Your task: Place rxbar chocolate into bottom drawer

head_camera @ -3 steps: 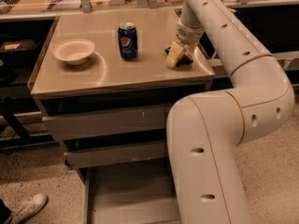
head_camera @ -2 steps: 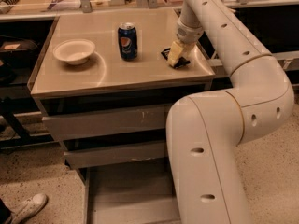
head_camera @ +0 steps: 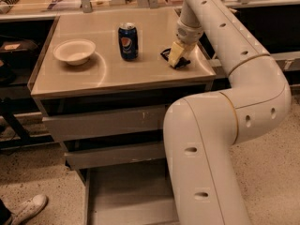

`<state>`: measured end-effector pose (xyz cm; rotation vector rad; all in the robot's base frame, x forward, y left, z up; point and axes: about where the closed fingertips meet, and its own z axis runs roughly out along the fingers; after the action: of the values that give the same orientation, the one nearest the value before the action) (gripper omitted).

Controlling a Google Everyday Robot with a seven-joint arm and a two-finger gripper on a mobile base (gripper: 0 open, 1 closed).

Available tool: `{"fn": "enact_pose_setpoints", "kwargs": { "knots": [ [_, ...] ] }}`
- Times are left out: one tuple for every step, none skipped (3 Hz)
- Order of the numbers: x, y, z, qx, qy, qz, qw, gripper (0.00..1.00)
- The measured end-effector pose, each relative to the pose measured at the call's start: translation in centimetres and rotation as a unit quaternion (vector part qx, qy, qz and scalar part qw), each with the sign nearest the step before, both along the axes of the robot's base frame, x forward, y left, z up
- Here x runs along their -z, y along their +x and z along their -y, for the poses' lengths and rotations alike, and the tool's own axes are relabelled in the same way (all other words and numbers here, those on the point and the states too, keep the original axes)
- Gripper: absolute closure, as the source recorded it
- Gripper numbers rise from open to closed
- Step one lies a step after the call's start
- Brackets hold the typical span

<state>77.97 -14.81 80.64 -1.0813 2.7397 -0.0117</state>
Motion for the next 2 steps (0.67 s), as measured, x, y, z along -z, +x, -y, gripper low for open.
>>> {"fn": "enact_pose_setpoints", "kwargs": {
  "knots": [
    [-0.7, -0.1, 0.0, 0.000, 0.000, 0.000, 1.0000, 1.00],
    [-2.3, -0.6, 2.2, 0.022, 0.010, 0.018, 0.9995, 1.00]
  ]
}}
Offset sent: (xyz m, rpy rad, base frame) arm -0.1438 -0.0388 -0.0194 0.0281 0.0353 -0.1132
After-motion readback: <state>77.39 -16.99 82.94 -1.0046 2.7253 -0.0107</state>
